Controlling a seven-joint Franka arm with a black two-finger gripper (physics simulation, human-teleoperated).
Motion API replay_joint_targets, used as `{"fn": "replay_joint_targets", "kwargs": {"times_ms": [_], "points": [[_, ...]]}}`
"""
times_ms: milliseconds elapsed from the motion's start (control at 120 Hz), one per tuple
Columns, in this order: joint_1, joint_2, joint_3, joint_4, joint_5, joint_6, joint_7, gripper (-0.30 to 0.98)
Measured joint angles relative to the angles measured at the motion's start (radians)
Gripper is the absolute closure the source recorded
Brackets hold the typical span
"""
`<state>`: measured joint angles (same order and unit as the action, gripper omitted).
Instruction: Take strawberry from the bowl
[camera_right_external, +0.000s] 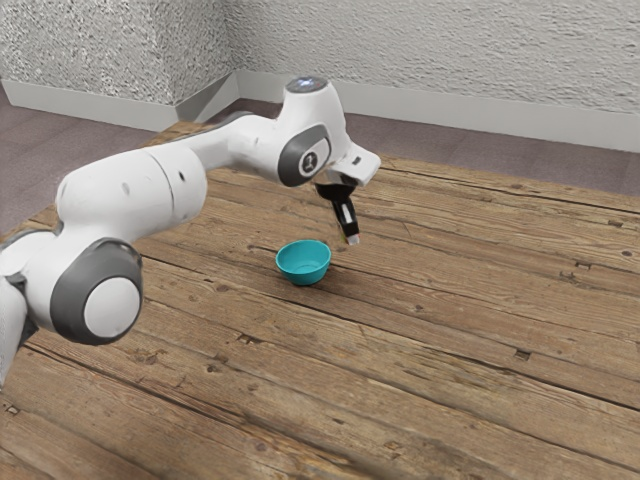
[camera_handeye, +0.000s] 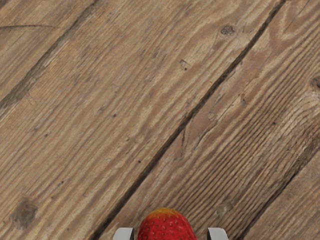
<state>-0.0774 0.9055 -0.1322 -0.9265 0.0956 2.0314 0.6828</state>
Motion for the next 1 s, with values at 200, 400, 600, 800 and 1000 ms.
{"fn": "replay_joint_targets", "kwargs": {"times_ms": [200, 400, 600, 800, 1000], "points": [[-0.078, 0.051, -0.032, 0.004, -0.001, 0.087, -0.024, 0.66], [-0.097, 0.081, -0.046, 0.002, -0.001, 0.169, -0.052, 0.63], [-0.100, 0.081, -0.046, -0.002, -0.017, 0.194, -0.059, 0.27], [-0.096, -0.020, -0.004, -0.027, -0.032, 0.160, -0.070, 0.10], [0.115, -0.624, 0.170, -0.466, -0.106, -0.090, -0.171, 0.04]]}}
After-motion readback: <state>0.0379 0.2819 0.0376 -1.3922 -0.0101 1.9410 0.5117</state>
